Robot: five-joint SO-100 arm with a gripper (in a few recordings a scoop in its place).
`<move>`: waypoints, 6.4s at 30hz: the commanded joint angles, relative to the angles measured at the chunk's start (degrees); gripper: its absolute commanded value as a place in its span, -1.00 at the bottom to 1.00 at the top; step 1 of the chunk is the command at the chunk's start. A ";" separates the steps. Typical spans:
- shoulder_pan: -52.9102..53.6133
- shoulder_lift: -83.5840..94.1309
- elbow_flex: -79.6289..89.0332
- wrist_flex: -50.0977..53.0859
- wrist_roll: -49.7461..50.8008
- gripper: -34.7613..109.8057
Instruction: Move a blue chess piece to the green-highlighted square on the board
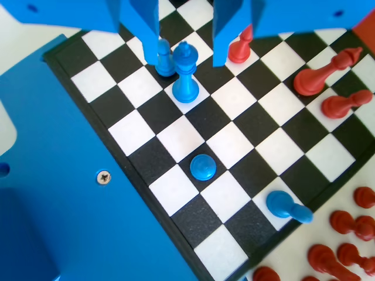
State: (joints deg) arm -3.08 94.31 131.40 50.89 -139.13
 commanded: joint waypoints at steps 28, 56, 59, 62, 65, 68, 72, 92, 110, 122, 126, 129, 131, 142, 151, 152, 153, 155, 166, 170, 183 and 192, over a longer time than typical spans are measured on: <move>-0.53 -0.88 2.81 -6.15 0.00 -0.48; -0.44 5.98 2.11 2.37 0.00 -0.51; -1.05 7.29 3.87 1.93 0.09 -0.51; -1.67 8.44 5.54 1.05 0.26 -0.51; -1.93 9.05 6.59 0.53 0.44 -0.50; -2.11 9.49 8.09 -1.23 0.62 -0.50; -2.20 10.37 9.84 -2.29 0.44 -0.50; -1.67 11.51 14.15 -7.73 -0.53 -0.50; -1.76 11.43 4.92 3.34 1.32 -0.28; -4.31 17.58 -18.28 29.36 15.47 -0.50; -6.68 23.38 -24.35 37.88 23.38 -0.51; -8.09 27.07 -28.65 42.63 30.59 -0.51; -7.82 29.62 -31.38 44.21 34.89 -0.51; -4.31 41.40 -41.40 55.11 45.79 -0.51; -0.44 61.44 -26.89 52.29 43.86 -0.51; -0.26 64.34 -24.17 52.03 43.59 -0.51; -0.09 66.36 -21.80 51.59 43.33 -0.51; 0.35 68.12 -18.81 50.19 43.33 -0.51; 2.55 77.17 -6.59 40.08 40.61 -0.51; 3.08 79.37 -6.33 39.46 40.43 -0.51; 4.39 80.68 -6.24 39.20 40.52 -0.51; 4.39 80.68 -6.24 39.20 40.52 -0.51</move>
State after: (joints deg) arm 1.05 173.85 125.60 91.05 -97.73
